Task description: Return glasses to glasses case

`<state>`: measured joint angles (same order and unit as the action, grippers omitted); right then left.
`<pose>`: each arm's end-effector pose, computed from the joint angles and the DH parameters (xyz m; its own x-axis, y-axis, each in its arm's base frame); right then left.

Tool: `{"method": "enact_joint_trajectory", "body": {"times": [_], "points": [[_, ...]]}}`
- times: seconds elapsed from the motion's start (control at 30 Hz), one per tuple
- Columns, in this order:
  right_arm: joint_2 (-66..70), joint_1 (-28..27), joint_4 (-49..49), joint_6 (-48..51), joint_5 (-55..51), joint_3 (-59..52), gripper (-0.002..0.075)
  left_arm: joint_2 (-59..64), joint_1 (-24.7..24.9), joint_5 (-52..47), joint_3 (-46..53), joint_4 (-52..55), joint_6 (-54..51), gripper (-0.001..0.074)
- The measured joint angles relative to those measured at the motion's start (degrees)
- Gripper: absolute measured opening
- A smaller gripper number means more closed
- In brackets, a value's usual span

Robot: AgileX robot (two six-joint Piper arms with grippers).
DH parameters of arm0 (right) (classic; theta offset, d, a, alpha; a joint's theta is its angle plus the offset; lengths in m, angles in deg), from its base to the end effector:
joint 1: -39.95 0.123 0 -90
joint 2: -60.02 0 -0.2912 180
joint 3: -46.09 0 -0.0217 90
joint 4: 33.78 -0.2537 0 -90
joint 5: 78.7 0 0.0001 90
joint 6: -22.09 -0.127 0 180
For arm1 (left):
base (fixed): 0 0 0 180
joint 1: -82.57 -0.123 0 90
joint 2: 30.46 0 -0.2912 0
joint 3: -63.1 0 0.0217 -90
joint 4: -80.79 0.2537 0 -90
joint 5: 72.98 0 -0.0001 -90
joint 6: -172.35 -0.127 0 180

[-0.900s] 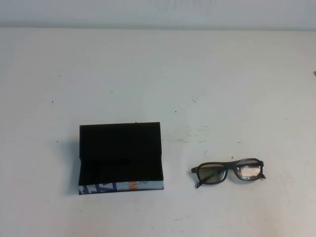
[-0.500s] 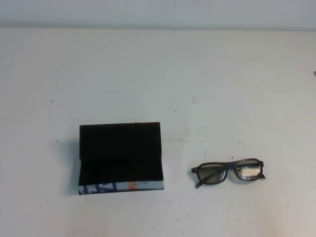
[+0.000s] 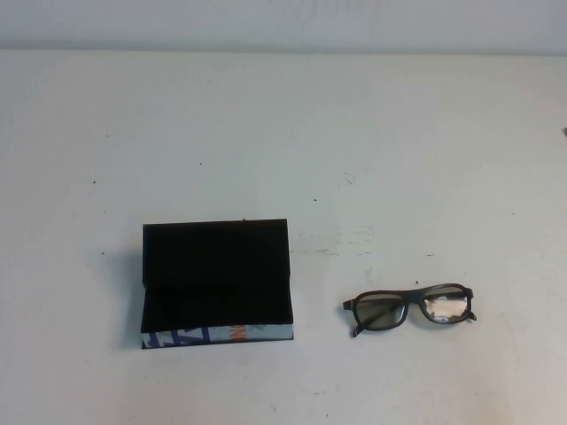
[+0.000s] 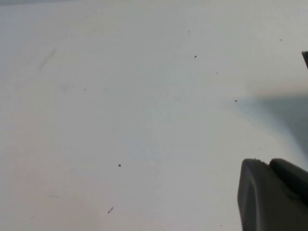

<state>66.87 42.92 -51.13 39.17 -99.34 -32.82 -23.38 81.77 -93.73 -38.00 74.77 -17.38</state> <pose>0.0831 0.0177 0.1642 -0.2654 -0.0274 -0.9638 -0.1563 0.9876 0.0150 0.0842 -0.0036 0.1619 -0.2838 0.0675 -0.9565 0.0420 0.9974 0.0579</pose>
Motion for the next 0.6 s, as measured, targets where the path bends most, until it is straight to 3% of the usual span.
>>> {"method": "enact_joint_trajectory", "body": {"times": [0.23,0.5,0.6], "points": [[0.0,0.0,-15.17,-0.01,1.42,0.0,-0.0013,0.0,0.0,0.0,0.0,0.0,0.0,0.0],[0.0,0.0,-40.8,0.15,10.68,0.0,-0.0013,-0.12,0.0,0.0,0.0,0.0,0.0,0.0],[0.0,0.0,-45.58,0.25,12.89,0.0,-0.0013,-0.11,0.0,0.0,0.0,0.0,0.0,0.0]]}}
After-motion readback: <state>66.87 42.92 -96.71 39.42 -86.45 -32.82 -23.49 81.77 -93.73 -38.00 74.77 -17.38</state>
